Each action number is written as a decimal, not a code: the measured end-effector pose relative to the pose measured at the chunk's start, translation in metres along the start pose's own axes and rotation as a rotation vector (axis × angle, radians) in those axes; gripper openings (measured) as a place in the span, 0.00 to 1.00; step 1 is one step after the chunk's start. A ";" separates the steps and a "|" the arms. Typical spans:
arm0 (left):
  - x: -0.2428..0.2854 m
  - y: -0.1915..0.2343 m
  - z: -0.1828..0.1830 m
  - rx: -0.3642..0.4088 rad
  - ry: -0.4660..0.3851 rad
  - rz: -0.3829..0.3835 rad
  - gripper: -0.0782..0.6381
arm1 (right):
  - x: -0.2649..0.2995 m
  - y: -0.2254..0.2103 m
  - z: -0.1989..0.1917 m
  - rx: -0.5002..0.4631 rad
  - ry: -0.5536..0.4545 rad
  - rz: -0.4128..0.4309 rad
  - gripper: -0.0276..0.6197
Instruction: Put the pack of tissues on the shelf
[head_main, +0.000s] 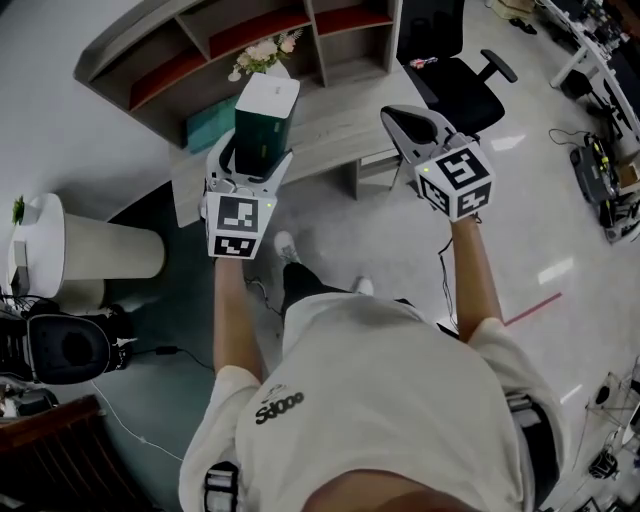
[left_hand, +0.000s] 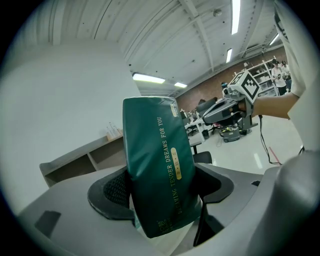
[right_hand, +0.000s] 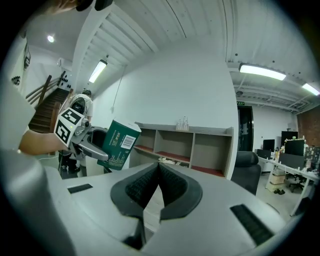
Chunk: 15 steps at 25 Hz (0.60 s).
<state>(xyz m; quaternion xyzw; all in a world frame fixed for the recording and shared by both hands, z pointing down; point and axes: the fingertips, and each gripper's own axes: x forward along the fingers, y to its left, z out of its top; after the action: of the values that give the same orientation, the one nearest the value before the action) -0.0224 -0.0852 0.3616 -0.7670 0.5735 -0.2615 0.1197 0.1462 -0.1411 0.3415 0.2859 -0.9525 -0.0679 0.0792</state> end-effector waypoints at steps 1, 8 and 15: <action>0.006 0.006 -0.001 0.002 -0.003 -0.002 0.64 | 0.006 -0.004 0.000 0.002 0.001 -0.007 0.05; 0.054 0.071 -0.020 0.031 -0.029 -0.027 0.64 | 0.079 -0.028 0.007 0.020 -0.003 -0.056 0.05; 0.113 0.156 -0.045 0.070 -0.038 -0.088 0.64 | 0.168 -0.033 0.014 0.049 0.019 -0.096 0.05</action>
<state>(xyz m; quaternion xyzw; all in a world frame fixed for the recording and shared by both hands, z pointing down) -0.1509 -0.2349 0.3533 -0.7918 0.5272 -0.2719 0.1457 0.0227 -0.2610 0.3408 0.3336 -0.9384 -0.0458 0.0780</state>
